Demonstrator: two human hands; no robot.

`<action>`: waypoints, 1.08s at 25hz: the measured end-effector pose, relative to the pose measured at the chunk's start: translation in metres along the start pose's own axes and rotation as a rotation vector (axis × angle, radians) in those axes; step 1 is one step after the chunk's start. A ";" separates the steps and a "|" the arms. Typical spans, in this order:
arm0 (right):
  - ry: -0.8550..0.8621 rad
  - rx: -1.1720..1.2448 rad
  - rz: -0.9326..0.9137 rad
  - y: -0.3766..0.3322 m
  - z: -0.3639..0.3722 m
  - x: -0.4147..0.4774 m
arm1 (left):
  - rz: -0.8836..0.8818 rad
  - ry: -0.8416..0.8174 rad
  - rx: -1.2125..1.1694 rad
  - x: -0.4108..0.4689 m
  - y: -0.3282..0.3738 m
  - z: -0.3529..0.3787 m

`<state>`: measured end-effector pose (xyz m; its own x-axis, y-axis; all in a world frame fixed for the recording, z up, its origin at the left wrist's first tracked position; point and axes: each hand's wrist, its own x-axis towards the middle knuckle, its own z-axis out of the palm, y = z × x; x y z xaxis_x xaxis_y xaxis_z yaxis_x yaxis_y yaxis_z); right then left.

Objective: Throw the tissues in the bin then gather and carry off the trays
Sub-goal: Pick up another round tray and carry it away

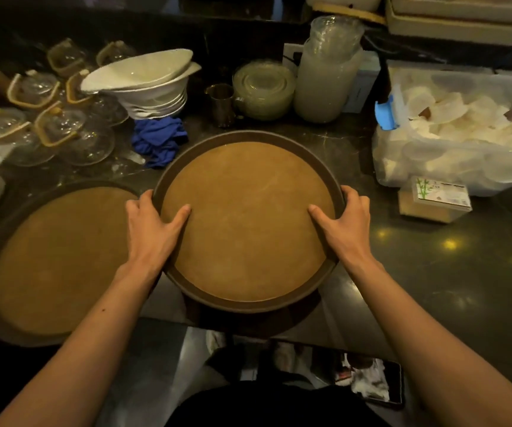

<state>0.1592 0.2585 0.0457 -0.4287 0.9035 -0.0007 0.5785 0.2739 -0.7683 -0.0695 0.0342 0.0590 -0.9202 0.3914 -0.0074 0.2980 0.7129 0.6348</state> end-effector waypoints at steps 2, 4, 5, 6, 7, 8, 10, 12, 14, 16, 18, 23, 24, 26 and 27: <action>-0.032 0.020 -0.035 -0.012 0.009 -0.012 | -0.025 0.052 -0.017 -0.015 -0.018 -0.019; -0.054 0.040 -0.066 -0.025 0.020 -0.027 | -0.044 0.084 -0.027 -0.028 -0.036 -0.039; -0.064 0.048 -0.084 -0.032 0.027 -0.035 | -0.050 0.100 -0.034 -0.034 -0.045 -0.049; -0.078 0.053 -0.101 -0.041 0.036 -0.045 | -0.057 0.121 -0.042 -0.040 -0.056 -0.061; -0.090 0.059 -0.110 -0.050 0.044 -0.053 | -0.064 0.142 -0.051 -0.045 -0.067 -0.072; -0.101 0.068 -0.115 -0.059 0.053 -0.062 | -0.074 0.164 -0.060 -0.049 -0.078 -0.082; -0.115 0.074 -0.139 -0.078 0.074 -0.083 | -0.096 0.199 -0.077 -0.056 -0.107 -0.105; -0.112 0.059 -0.162 -0.098 0.100 -0.110 | -0.118 0.221 -0.098 -0.061 -0.140 -0.130; -0.119 0.047 -0.166 -0.116 0.124 -0.136 | -0.144 0.227 -0.122 -0.065 -0.171 -0.154; -0.148 0.034 -0.168 -0.133 0.148 -0.159 | -0.172 0.239 -0.137 -0.069 -0.200 -0.177; -0.173 0.015 -0.163 -0.147 0.167 -0.175 | -0.213 0.250 -0.140 -0.072 -0.224 -0.194; -0.237 -0.002 -0.170 -0.169 0.199 -0.194 | -0.277 0.258 -0.167 -0.075 -0.270 -0.210; -0.249 -0.005 -0.169 -0.171 0.204 -0.193 | -0.290 0.254 -0.176 -0.075 -0.275 -0.209; -0.265 -0.014 -0.182 -0.175 0.213 -0.189 | -0.310 0.250 -0.194 -0.072 -0.283 -0.206; -0.268 -0.024 -0.189 -0.176 0.218 -0.185 | -0.323 0.249 -0.196 -0.070 -0.286 -0.204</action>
<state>-0.0144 -0.0287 0.0419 -0.6959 0.7175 -0.0305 0.4857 0.4390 -0.7559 -0.1424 -0.3152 0.0357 -0.9983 -0.0022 -0.0584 -0.0462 0.6422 0.7651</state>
